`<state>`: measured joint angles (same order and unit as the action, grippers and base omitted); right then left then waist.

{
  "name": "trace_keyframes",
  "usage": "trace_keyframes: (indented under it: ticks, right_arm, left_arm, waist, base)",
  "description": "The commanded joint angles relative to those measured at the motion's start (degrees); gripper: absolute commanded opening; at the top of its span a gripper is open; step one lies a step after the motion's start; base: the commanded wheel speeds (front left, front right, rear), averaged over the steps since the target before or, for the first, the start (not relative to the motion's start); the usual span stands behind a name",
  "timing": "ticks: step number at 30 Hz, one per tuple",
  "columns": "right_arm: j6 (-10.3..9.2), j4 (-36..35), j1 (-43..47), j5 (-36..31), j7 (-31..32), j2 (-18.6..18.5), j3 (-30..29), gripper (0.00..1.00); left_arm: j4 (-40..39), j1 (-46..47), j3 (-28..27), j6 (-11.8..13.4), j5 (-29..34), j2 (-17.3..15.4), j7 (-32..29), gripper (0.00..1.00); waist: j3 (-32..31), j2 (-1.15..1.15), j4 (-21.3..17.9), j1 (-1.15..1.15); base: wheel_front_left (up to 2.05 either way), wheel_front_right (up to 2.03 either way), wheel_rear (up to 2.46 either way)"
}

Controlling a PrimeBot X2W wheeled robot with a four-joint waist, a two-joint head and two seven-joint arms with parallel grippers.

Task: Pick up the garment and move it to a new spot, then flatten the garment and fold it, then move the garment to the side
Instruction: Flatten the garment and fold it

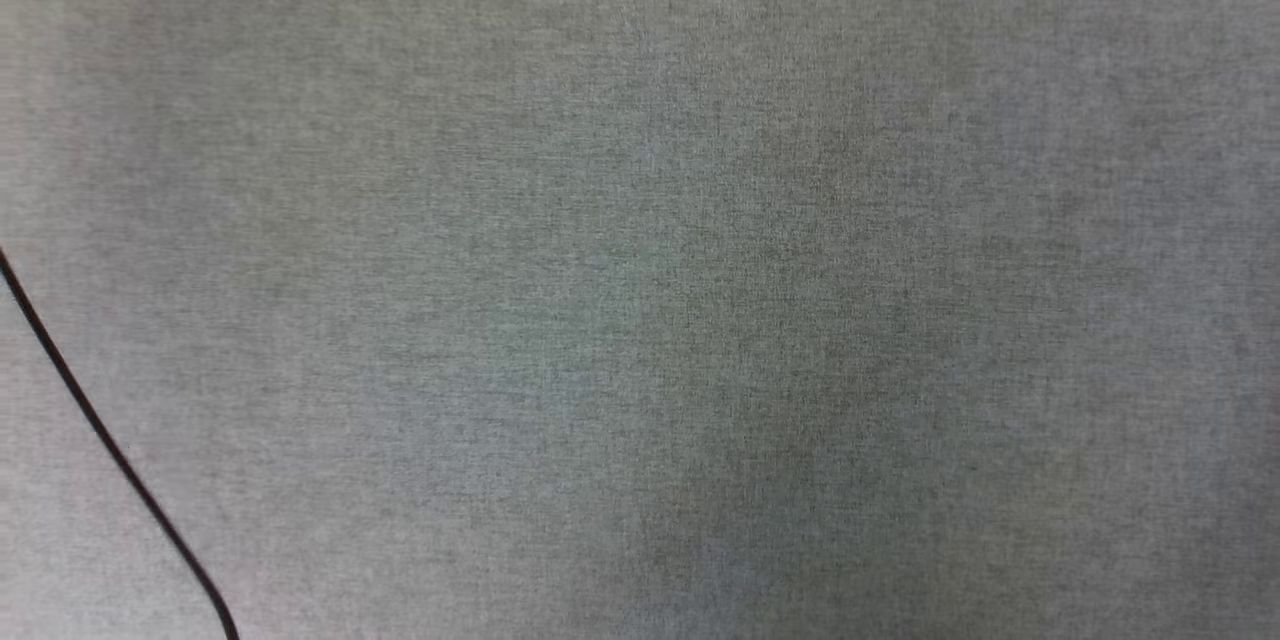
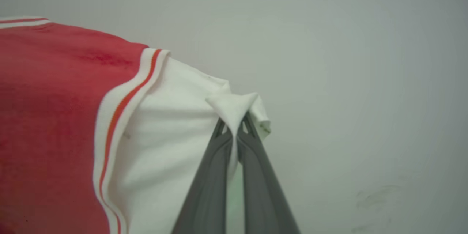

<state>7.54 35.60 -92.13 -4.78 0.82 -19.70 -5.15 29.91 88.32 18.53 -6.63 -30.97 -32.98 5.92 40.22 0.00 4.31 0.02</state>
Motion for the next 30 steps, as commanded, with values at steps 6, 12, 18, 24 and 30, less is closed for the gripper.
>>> trace_keyframes:
  ticks: [6,12,18,24,30]
  right_arm:
    - [-0.1,2.33,10.2,2.2,-3.69,0.93,1.17,0.0]
    - [-0.09,1.76,23.21,5.79,-5.73,3.3,-0.39,0.0]
    - [-0.09,-0.04,37.27,9.47,-5.16,3.66,0.36,0.0]
    - [-0.09,-5.17,51.04,15.2,-3.22,1.88,3.97,0.0]
    - [-0.09,-12.31,62.87,20.81,0.7,-1.16,6.77,0.0]
  left_arm:
    - [2.44,-10.21,3.61,-0.62,-1.1,1.34,4.2,0.0]
    - [1.47,-23.73,6.62,-0.65,-2.56,2.07,6.36,0.0]
    - [-2.93,-38.85,8.23,2.16,-4.18,1.77,5.93,0.0]
    - [-8.79,-53.42,7.98,5.24,-7.63,0.42,4.5,0.0]
    - [-14.51,-64.96,8.73,8.07,-9.15,-1.8,3.07,0.0]
  waist:
    - [-3.91,0.0,0.19,-0.02]
    - [-10.39,0.0,-0.23,-0.02]
    - [-17.47,0.0,-0.64,-0.02]
    - [-22.3,0.0,-1.08,-0.02]
    - [-25.1,0.0,-1.25,-0.02]
  base:
    - [0.0,0.0,0.0]
    - [0.0,0.0,0.0]
    - [0.0,0.0,0.0]
    - [0.0,0.0,0.0]
    - [0.0,0.0,0.0]
